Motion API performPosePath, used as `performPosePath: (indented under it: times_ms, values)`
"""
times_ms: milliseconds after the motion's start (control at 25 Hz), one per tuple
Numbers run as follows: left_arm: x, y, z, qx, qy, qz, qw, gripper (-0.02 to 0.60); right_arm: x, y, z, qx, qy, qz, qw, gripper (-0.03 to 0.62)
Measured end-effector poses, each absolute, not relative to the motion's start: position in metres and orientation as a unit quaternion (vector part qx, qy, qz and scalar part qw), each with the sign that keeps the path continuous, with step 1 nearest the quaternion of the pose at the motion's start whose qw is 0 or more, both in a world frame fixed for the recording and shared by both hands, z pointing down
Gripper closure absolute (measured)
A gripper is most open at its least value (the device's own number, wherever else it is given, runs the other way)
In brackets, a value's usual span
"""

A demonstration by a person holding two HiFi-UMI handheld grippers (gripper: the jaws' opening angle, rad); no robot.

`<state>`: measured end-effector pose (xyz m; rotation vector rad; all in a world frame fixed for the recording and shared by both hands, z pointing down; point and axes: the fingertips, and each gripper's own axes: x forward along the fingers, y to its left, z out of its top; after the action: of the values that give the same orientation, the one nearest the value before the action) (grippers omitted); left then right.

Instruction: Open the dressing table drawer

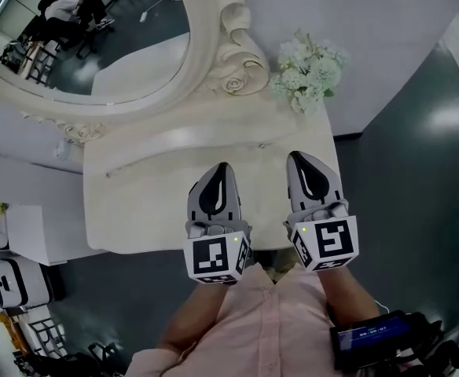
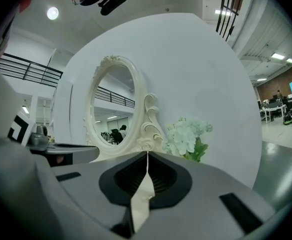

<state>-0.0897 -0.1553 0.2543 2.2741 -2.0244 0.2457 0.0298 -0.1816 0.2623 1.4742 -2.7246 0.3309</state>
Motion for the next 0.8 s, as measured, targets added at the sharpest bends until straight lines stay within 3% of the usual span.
performPosePath:
  times_ms: [800]
  values:
    - [-0.122, -0.194, 0.247, 0.704, -0.704, 0.076, 0.044, 0.56, 0.003, -0.24, 0.255, 0.435, -0.895, 0.099, 0.018, 0.574]
